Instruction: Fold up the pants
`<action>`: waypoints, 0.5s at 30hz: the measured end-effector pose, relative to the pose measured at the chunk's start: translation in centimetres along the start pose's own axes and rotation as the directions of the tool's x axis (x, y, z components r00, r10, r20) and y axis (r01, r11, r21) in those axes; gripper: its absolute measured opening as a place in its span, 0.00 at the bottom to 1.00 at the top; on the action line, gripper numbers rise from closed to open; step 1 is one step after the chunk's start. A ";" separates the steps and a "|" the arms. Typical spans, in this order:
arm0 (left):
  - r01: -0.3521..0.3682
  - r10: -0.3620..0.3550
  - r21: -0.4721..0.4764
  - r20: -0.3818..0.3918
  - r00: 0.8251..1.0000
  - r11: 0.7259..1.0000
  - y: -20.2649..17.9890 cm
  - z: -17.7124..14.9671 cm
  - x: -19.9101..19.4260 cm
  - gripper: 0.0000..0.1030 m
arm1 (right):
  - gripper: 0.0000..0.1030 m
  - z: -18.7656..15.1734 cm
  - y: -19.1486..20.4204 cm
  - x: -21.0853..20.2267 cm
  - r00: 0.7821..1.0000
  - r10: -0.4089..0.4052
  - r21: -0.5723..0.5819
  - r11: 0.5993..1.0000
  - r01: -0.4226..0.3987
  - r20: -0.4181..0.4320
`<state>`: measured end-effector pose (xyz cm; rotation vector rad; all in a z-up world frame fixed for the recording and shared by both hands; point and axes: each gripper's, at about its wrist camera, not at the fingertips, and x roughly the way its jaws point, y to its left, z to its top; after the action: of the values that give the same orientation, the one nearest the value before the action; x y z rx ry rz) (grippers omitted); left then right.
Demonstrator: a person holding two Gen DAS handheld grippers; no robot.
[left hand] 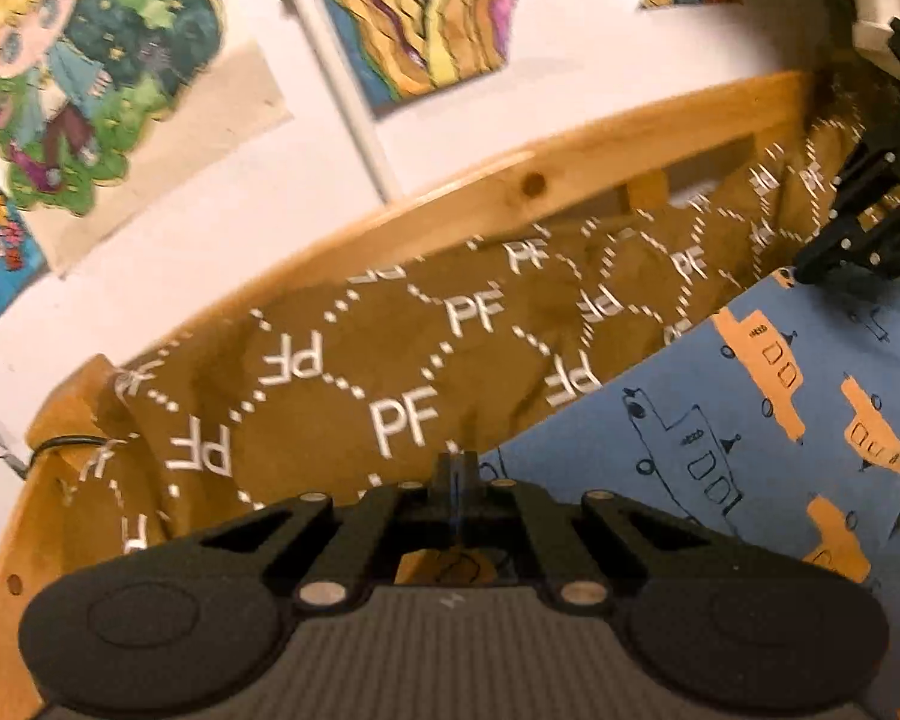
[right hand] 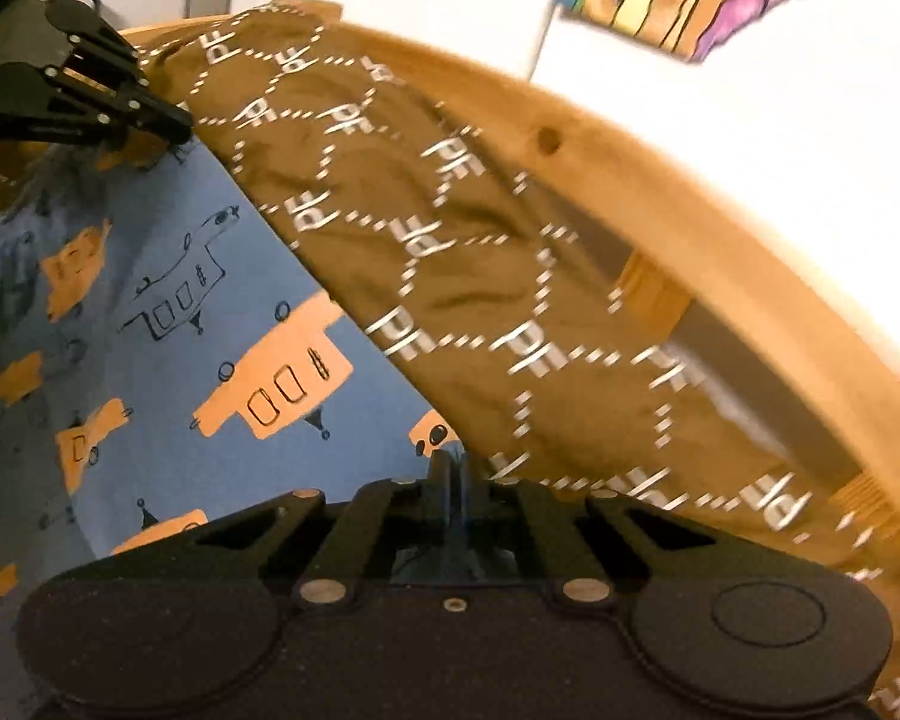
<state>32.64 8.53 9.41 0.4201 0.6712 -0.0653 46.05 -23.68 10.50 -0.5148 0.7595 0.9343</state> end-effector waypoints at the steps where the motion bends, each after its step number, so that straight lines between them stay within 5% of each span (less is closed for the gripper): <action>1: -0.016 0.016 -0.008 0.007 1.000 1.000 0.0 0.2 0.1 0.00 | 0.01 0.2 -0.2 -0.1 1.000 -0.019 -0.003 1.000 0.019 0.004; 6: -0.074 0.074 0.009 -0.019 0.997 0.997 -0.8 0.4 2.4 0.00 | 0.01 1.2 -0.6 1.0 0.993 -0.115 0.029 0.993 0.115 0.021; 10: -0.067 0.067 -0.002 -0.048 0.997 0.998 -0.8 -0.4 4.0 0.00 | 0.02 0.8 -0.2 4.1 0.990 -0.132 0.020 0.991 0.133 -0.048; 13: -0.074 0.075 0.028 -0.035 0.997 0.997 -0.9 -0.7 3.7 0.16 | 0.07 0.2 -0.3 5.2 0.987 -0.141 0.052 0.988 0.145 -0.073; 15: -0.074 0.075 0.008 -0.033 0.997 0.997 -0.6 -0.7 3.4 0.22 | 0.22 0.0 -0.5 5.0 0.985 -0.161 0.073 0.984 0.165 -0.062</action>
<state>34.73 8.54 6.63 0.4535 0.6877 0.0101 48.38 -21.34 6.67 -0.5277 0.7890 0.7381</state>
